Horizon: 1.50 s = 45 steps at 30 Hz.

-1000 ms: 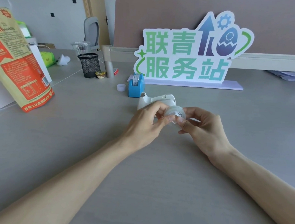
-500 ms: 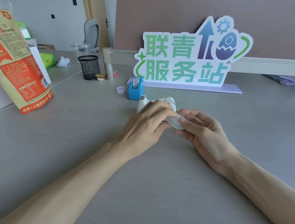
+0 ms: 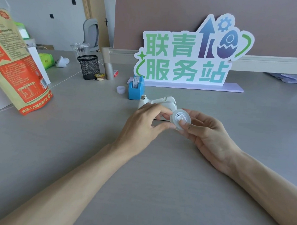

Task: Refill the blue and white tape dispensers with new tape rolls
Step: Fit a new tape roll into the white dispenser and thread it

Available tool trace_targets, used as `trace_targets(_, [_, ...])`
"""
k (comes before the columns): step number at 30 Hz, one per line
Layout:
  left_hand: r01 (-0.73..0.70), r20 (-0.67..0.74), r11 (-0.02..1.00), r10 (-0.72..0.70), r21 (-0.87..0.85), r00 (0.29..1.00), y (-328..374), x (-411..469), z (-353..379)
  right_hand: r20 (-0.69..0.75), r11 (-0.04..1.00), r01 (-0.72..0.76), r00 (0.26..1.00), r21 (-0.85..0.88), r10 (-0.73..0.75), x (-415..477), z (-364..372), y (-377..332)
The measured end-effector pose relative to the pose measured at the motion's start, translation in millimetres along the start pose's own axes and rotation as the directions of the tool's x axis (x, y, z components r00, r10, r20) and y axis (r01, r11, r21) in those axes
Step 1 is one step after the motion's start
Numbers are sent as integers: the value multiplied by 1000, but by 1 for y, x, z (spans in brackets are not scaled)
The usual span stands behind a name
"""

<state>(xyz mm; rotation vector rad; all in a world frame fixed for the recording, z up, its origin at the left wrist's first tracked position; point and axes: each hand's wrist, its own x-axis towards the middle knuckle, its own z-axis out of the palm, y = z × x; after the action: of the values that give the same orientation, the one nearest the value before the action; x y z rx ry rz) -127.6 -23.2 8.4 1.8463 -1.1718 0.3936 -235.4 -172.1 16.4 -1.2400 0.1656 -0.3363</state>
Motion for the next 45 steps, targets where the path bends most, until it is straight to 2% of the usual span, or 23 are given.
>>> trace_targets(7, [-102, -64, 986, 111, 128, 992, -1, 0, -3, -37, 1000, -8, 999, -22, 8, 1, -1, -1])
trace_targets(11, [-18, -108, 990, 33, 139, 994, -1, 3, -10, -80, 1000, 11, 997, -16, -13, 1, -2, 2])
trace_targets(13, [24, -119, 996, -13, 90, 993, -4, 6, -16, -99, 985, 83, 990, -149, -98, 1, -1, 1])
trace_targets(15, [50, -134, 997, -43, 53, 990, -7, 8, -20, -115, 917, 190, 963, -352, -244, 2, 4, -6])
trace_targets(19, [60, -203, 997, -48, 57, 978, -16, 18, -20, -80, 787, 333, 898, -519, -432, 25, 17, -25])
trace_targets(25, [114, -259, 993, -101, 36, 961, -44, 23, -15, -63, 654, 332, 862, -679, -503, 67, 23, -2])
trace_targets(35, [270, -247, 954, -295, -131, 923, -39, 32, -14, -46, 598, 405, 801, -692, -596, 77, 24, 15])
trace_targets(42, [328, -292, 902, -406, -282, 866, -43, 42, -7, -72, 625, 373, 820, -686, -568, 82, 20, 16])
trace_targets(45, [340, -280, 880, -436, -333, 855, -45, 43, -8, -91, 672, 348, 845, -654, -526, 85, 18, 17])
